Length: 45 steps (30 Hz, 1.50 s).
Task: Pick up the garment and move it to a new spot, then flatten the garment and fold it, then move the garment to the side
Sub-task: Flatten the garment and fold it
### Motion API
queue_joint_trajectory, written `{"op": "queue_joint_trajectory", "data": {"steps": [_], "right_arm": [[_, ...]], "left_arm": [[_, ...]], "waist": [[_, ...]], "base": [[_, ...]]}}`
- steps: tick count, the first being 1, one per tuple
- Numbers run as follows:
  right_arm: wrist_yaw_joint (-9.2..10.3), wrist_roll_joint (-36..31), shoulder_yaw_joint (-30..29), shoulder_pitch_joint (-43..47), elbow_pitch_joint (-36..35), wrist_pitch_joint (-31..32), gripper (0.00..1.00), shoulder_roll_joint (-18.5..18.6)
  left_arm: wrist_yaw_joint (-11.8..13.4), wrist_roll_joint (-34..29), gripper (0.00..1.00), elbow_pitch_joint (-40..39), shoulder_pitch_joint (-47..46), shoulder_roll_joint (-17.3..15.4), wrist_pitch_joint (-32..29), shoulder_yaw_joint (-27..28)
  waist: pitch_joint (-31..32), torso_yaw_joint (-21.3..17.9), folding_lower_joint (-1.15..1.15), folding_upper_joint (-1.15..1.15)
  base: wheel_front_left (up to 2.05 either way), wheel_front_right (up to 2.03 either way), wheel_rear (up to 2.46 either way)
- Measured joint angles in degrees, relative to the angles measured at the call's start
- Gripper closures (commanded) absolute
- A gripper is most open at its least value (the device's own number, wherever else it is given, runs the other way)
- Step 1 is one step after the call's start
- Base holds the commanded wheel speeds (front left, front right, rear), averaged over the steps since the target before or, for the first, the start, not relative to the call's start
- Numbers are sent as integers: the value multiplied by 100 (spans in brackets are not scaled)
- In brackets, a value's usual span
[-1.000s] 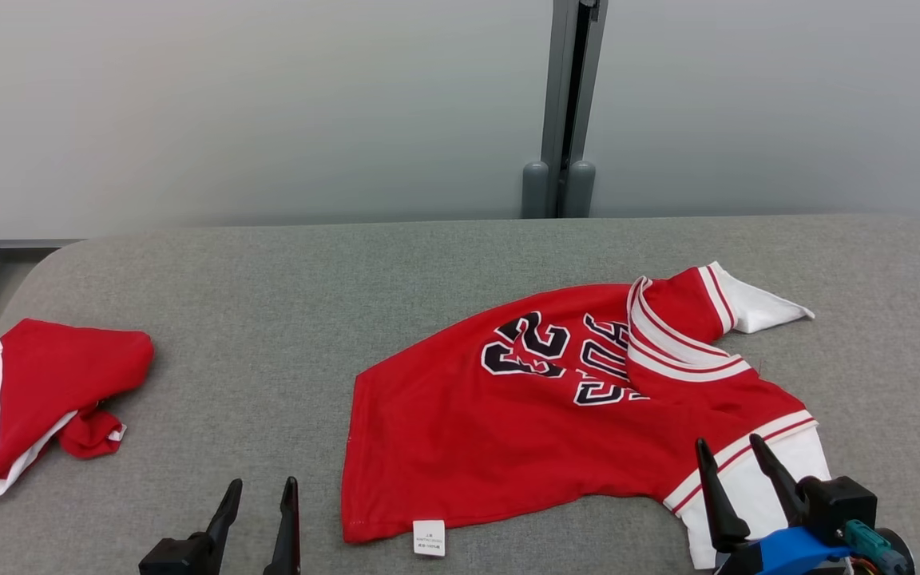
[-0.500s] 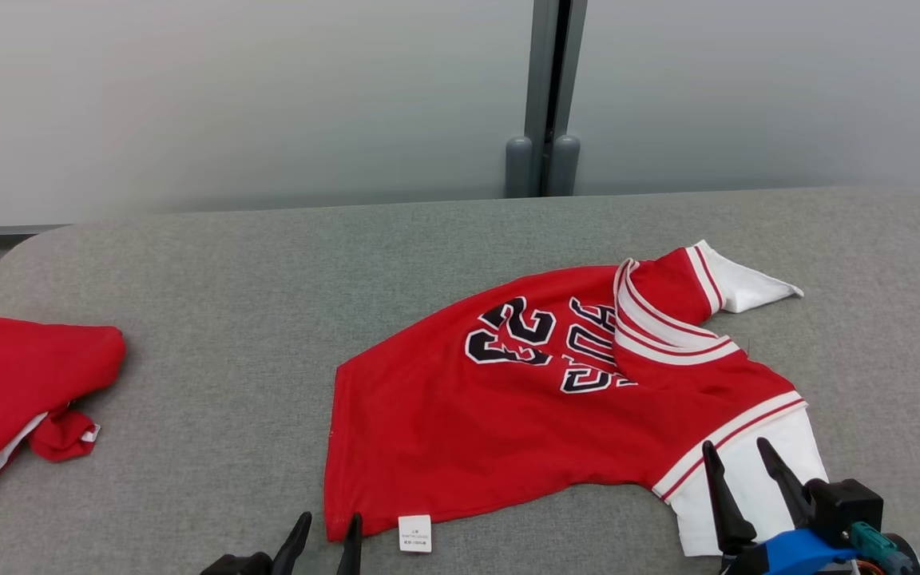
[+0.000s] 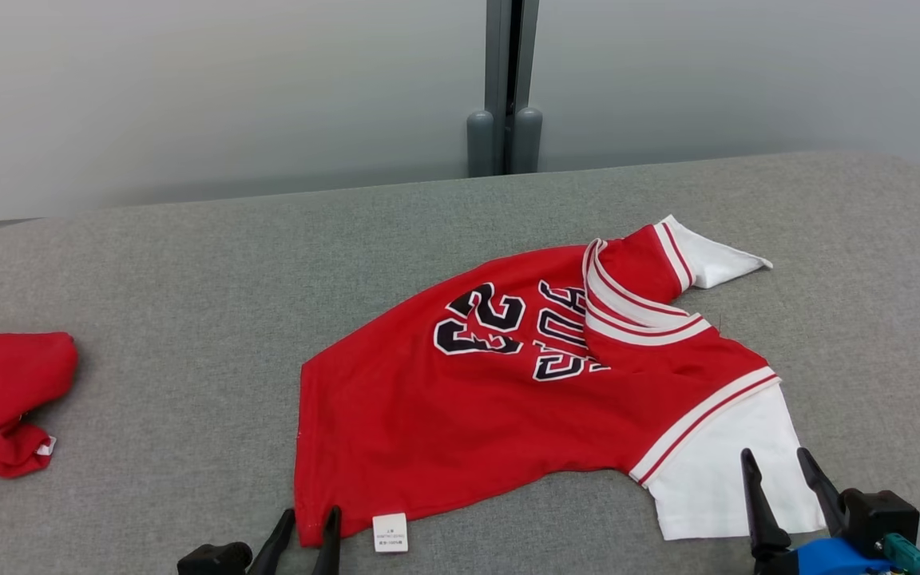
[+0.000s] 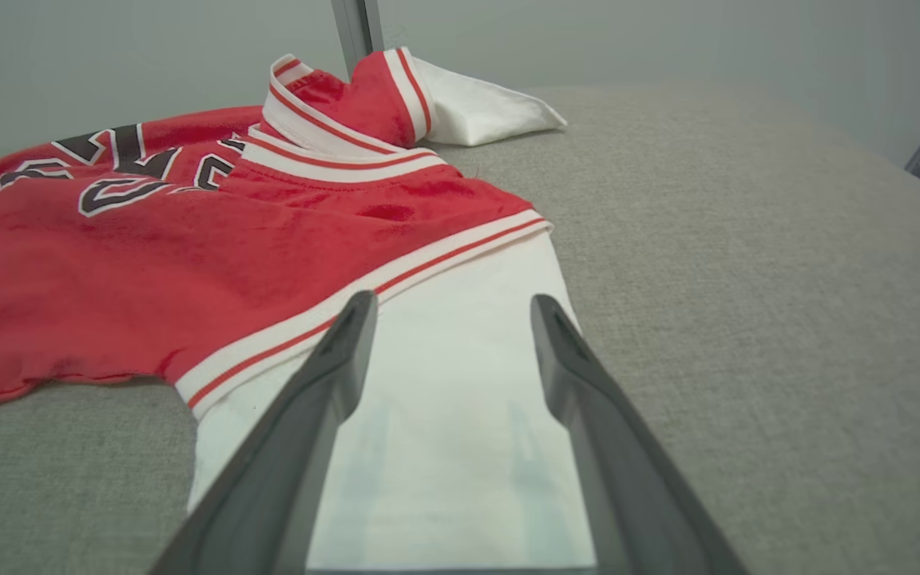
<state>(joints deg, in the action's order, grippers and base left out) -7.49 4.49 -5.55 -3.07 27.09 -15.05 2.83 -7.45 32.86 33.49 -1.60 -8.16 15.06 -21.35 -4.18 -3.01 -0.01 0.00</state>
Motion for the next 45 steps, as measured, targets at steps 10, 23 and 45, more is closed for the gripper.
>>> {"op": "queue_joint_trajectory", "data": {"steps": [10, 23, 45], "right_arm": [[0, -204, -684, 224, 185, 0, 0, 0], [0, 99, -573, -151, 1159, -15, 0, -1], [0, 1418, -190, -1406, -2114, -9, 100, 1]], "left_arm": [[0, 96, 100, -33, -41, -147, 0, -302], [0, 187, 100, -148, -71, -379, 0, -445], [0, -201, 100, -2265, -1574, -1173, -1, 254]], "waist": [[-89, -38, 0, 0], [-206, -77, 1, 0], [302, 100, 1, 0]], "base": [[0, 0, 0], [0, 0, 0], [0, 0, 0]]}}
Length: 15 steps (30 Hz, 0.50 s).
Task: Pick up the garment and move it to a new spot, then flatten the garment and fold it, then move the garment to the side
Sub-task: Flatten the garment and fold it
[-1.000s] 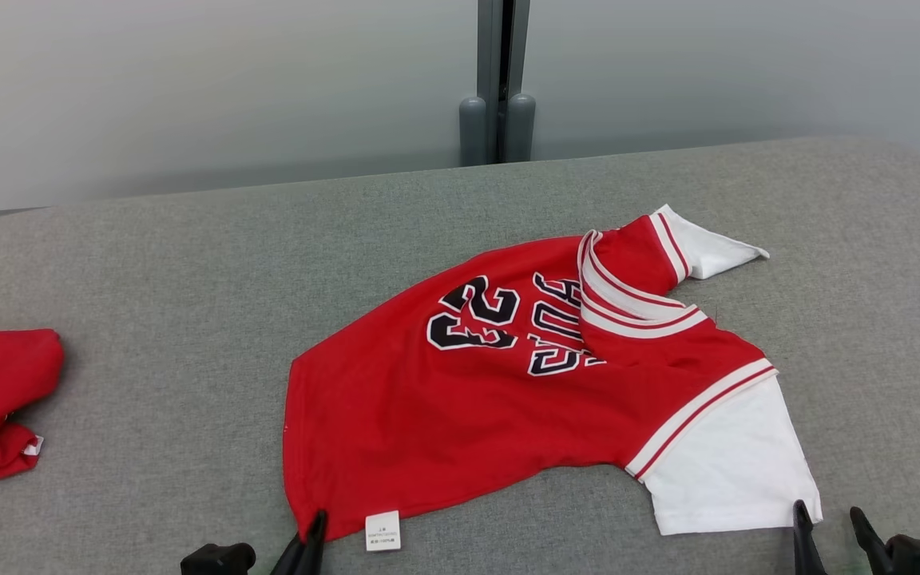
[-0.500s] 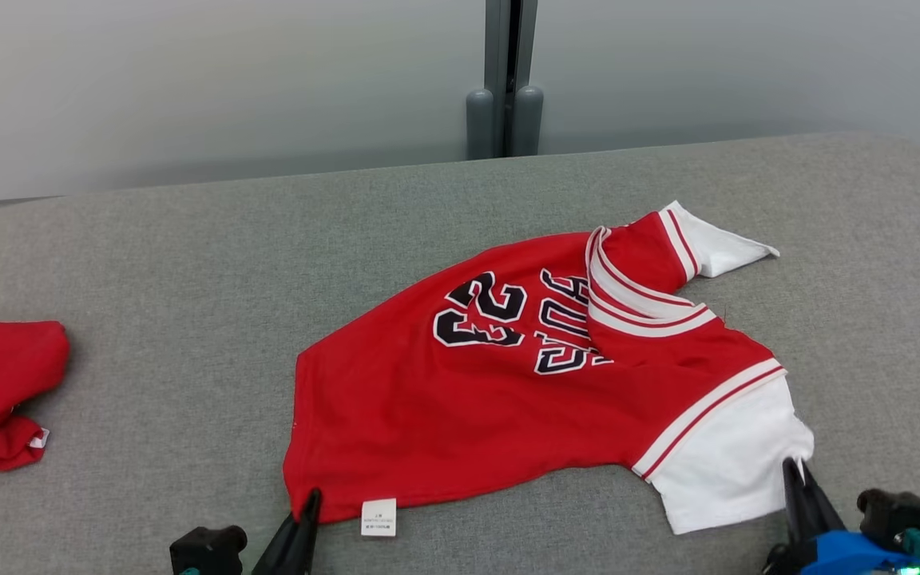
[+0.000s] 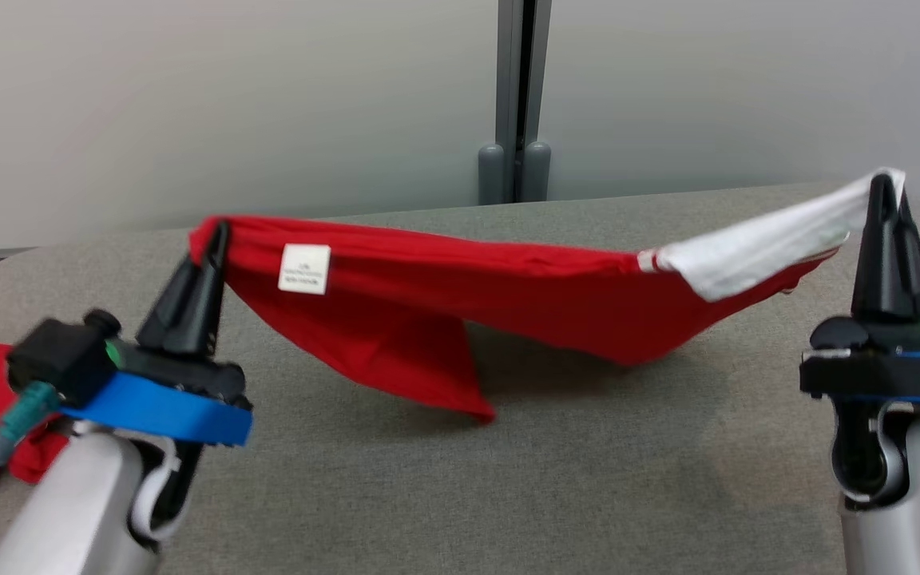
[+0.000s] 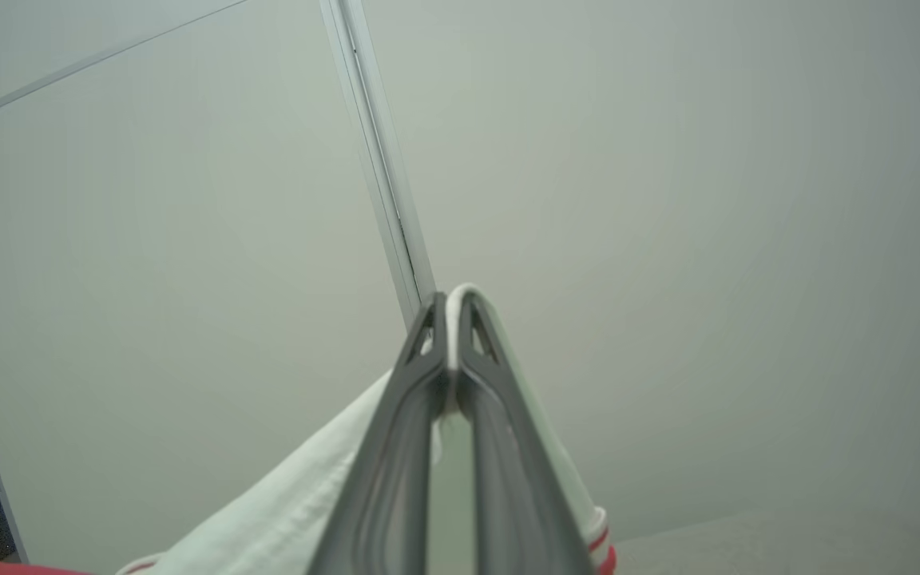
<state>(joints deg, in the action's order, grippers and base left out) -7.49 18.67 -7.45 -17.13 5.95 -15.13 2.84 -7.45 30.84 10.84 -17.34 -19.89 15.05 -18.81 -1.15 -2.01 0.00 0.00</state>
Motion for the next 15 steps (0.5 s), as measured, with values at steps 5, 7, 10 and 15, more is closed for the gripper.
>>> {"op": "queue_joint_trajectory", "data": {"steps": [5, 7, 10, 15], "right_arm": [[0, -55, 231, -815, -379, 1, 100, 190], [0, -49, 311, -1180, -488, 86, 100, 347], [0, -88, 335, -1729, -600, 325, 100, 516], [0, -292, 358, -2566, -477, 712, 100, 676]], "left_arm": [[0, 21, 100, -265, -915, -599, -148, 31], [0, 35, 100, -412, -1278, -784, -328, 138], [0, 138, 100, -539, -1683, -977, -675, 254], [-1, 349, 100, -539, -2121, -1233, -1199, 325]], "waist": [[101, 22, 0, 0], [111, 41, 0, 0], [67, 71, 0, 0], [-230, 77, 0, 0]], "base": [[0, 0, 0], [0, 0, 0], [0, 0, 0], [0, 0, 0]]}}
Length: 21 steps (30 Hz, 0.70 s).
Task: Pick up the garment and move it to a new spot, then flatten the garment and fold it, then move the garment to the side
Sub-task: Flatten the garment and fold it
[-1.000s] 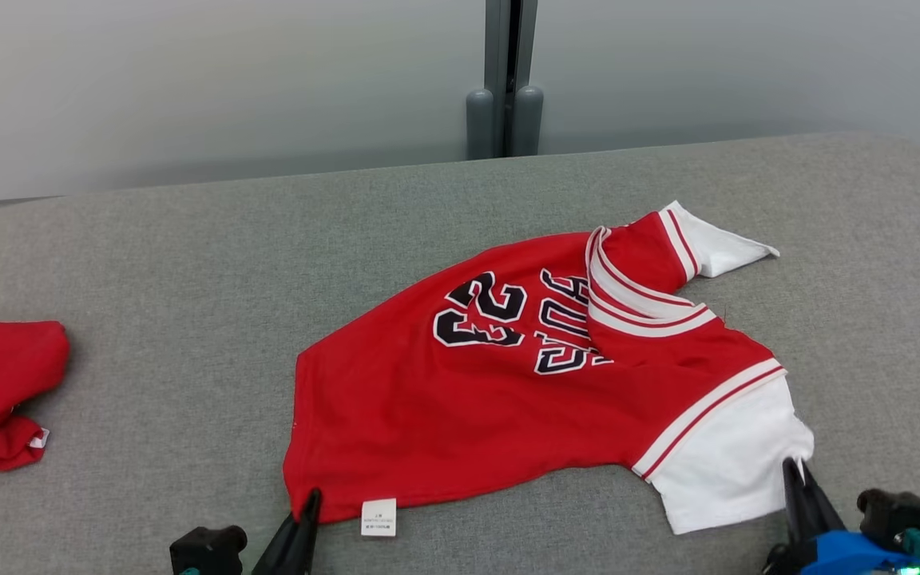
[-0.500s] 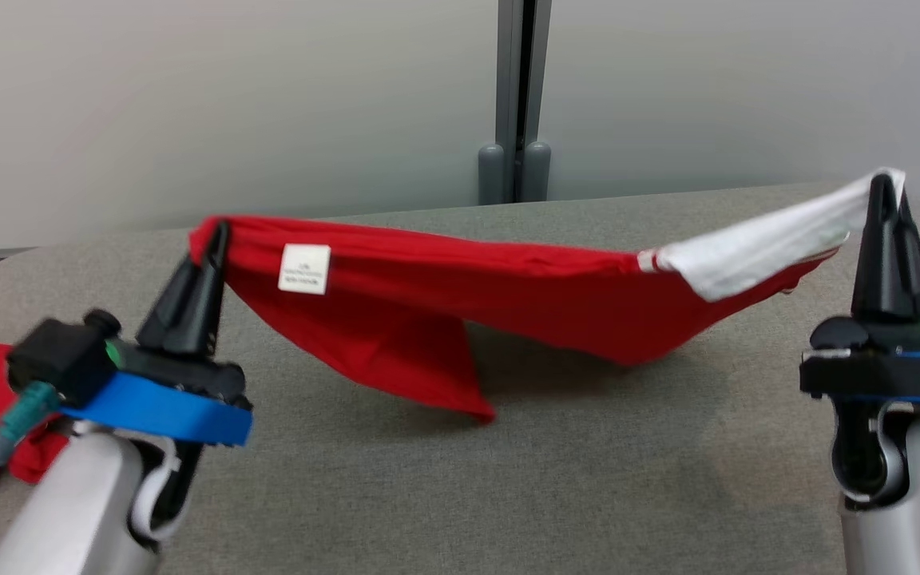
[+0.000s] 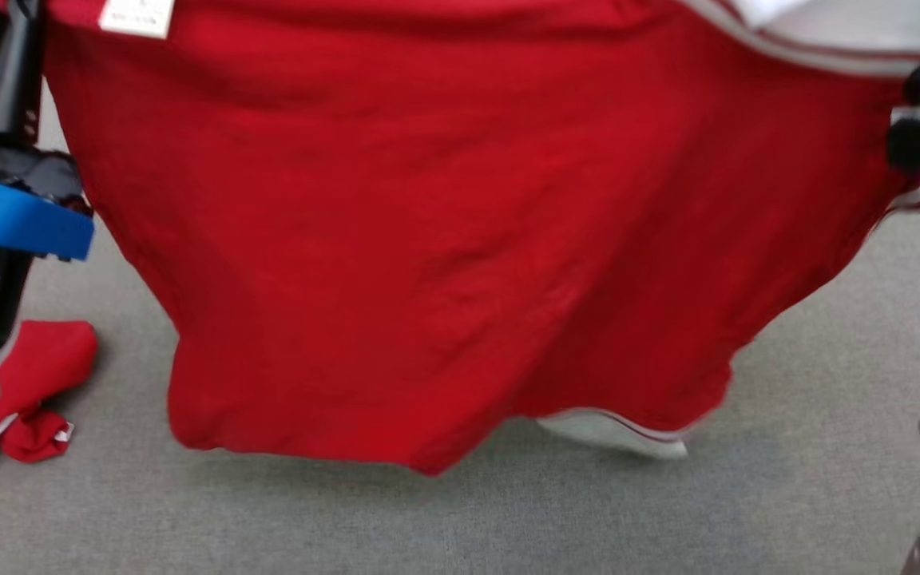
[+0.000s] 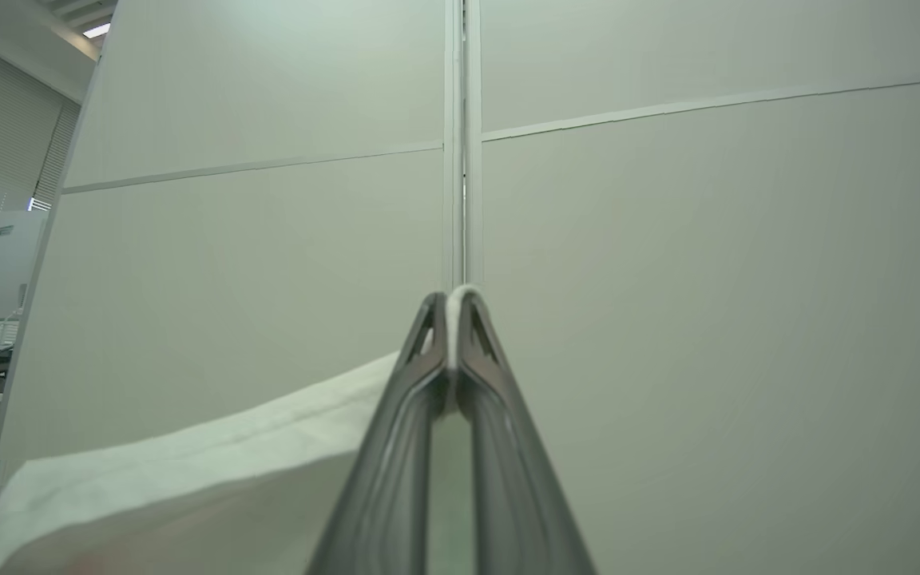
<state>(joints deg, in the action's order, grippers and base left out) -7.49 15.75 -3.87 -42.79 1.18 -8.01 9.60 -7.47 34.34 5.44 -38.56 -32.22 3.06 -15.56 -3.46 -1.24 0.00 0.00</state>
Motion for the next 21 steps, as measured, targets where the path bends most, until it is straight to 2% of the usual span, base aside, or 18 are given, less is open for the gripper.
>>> {"op": "queue_joint_trajectory", "data": {"steps": [4, 8, 11, 15, 18, 21], "right_arm": [[0, -374, 136, -769, 377, 253, 100, 38], [0, -782, 136, -1636, 883, 336, 100, -253], [-1, -1216, -167, -2354, 1262, 151, 100, -487], [-1, -1780, -510, -3233, 1588, -231, 100, -602], [-2, -1954, -656, -3495, 1779, -364, 100, -664], [-1, -1919, -686, -3290, 1944, -474, 100, -664]], "left_arm": [[0, 166, 100, 101, -268, -148, -112, 19], [0, 266, 100, 454, -826, -212, 22, -21], [-1, 218, 100, 870, -1459, -208, 335, -16], [-9, 156, 100, 1401, -2196, -104, 835, -13], [-9, 242, 100, 1613, -2401, -38, 1022, -131], [-9, 408, 100, 1793, -2202, 37, 1123, -372]], "waist": [[-410, -41, -1, 0], [-907, -96, -1, 0], [-1278, -109, -2, 0], [-1654, -40, -2, 0], [-1843, 12, -2, 0], [-1935, 25, -2, 0]], "base": [[0, 0, 0], [0, 0, 0], [0, 0, 0], [0, 0, 0], [0, 0, 0], [0, 0, 0]]}}
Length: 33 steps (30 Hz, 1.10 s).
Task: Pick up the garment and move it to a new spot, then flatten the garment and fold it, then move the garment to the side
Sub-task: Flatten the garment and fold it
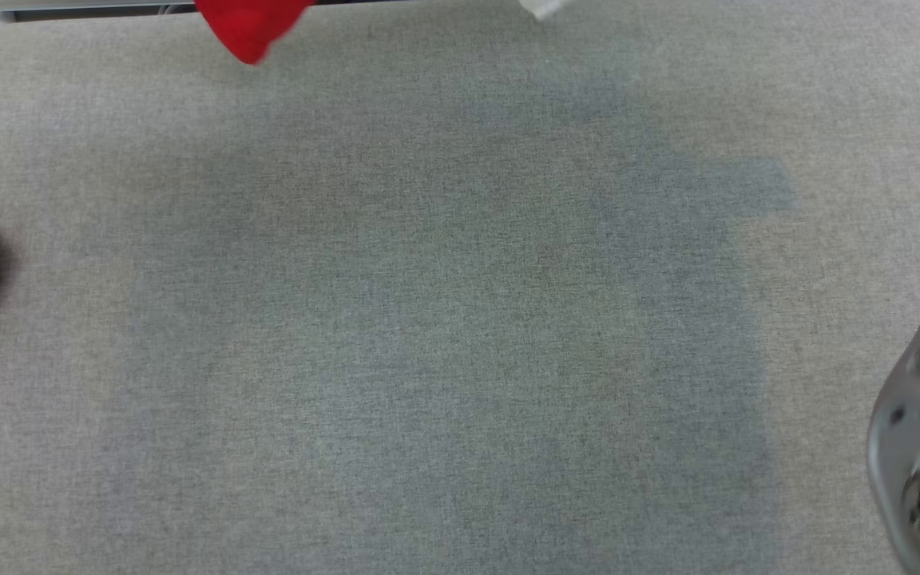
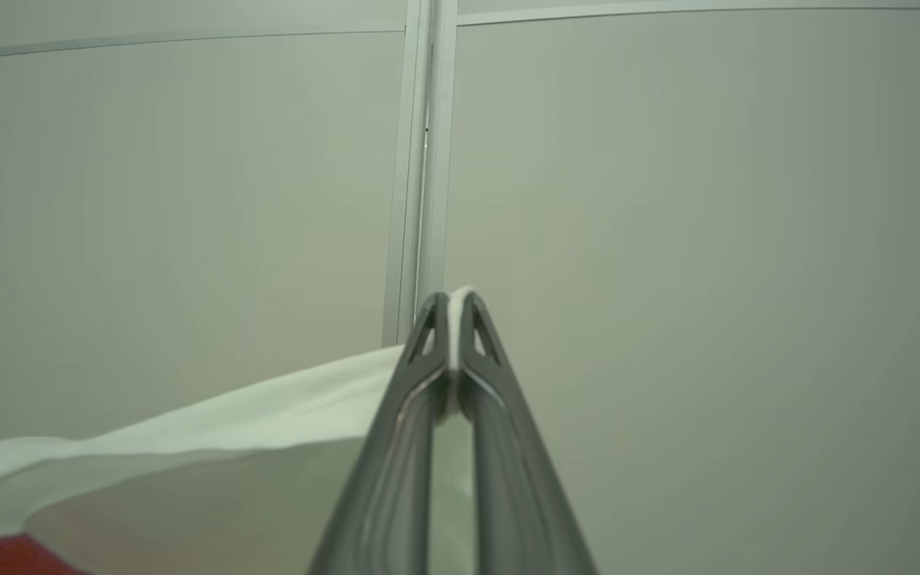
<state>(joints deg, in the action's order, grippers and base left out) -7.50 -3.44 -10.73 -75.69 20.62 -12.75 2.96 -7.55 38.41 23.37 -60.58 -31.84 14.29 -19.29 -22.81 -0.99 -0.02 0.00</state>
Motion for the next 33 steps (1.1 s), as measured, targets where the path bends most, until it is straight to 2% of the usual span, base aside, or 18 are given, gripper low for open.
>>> {"op": "queue_joint_trajectory", "data": {"steps": [6, 12, 17, 20, 23, 33], "right_arm": [[-1, 777, 31, 1946, 4, -175, 100, -20], [-4, 1782, -119, 4566, -527, -215, 100, -36], [-4, 2431, -130, 6294, -755, -220, 100, -32], [-5, 2677, -49, 6931, -806, -221, 100, -33], [-4, 2796, 22, 7365, -806, -221, 100, -30], [-4, 2928, 126, 8526, -691, -221, 100, -29]], "left_arm": [[-4, 419, 100, 336, 1439, 242, 63, -229], [-4, 604, 100, 445, 3267, 895, 69, -122], [-5, 499, 100, 483, 4421, 1366, 69, 158], [-5, 391, 100, 441, 4915, 1612, 69, 476], [-5, 156, 100, 361, 5373, 1797, 69, 514], [-4, -311, 100, 265, 6521, 2051, 70, 623]], "waist": [[42, -55, 1, 0], [238, -24, 2, 0], [521, 10, 3, 0], [719, 5, 4, 0], [948, 3, 4, 0], [1767, 60, 3, 0]], "base": [[0, 0, 0], [0, 0, 0], [0, 0, 0], [0, 0, 0], [0, 0, 0], [0, 0, 0]]}}
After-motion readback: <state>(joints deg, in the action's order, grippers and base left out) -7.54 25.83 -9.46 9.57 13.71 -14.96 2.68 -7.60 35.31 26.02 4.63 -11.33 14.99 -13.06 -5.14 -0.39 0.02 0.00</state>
